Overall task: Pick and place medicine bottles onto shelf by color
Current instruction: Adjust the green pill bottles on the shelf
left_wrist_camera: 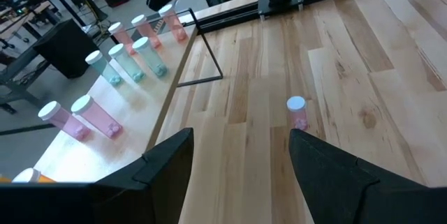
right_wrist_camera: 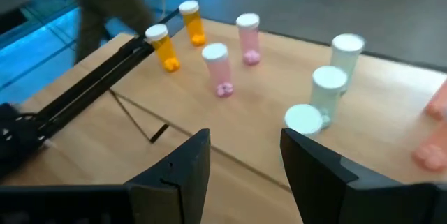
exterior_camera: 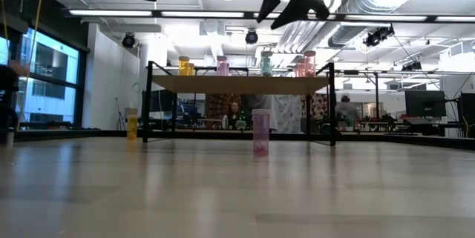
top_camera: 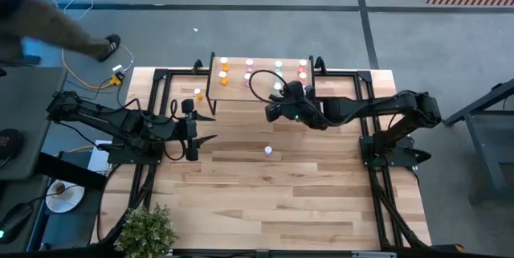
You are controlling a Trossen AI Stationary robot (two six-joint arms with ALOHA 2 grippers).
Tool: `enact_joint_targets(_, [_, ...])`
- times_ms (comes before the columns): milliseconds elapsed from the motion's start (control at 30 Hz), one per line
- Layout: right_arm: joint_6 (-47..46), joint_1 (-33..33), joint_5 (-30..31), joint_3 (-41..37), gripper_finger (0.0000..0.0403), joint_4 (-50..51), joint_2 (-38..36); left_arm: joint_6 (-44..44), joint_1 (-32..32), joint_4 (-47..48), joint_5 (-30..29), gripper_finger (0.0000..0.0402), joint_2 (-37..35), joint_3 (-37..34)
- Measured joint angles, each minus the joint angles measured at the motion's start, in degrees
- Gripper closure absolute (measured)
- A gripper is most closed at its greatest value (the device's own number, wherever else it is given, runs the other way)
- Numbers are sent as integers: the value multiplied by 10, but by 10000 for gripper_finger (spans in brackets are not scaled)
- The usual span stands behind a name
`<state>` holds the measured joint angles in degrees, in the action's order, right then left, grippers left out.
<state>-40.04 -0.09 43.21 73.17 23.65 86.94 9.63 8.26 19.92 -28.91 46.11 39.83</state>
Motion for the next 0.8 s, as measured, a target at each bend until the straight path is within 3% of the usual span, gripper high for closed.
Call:
enact_joint_targets(233, [0, -36, -40, 0, 238, -6, 0, 0, 0, 0, 0, 177, 0, 0])
enact_joint_targets(800, [15, -78, -67, -1, 238, 3, 11, 0, 0, 0, 0, 177, 0, 0])
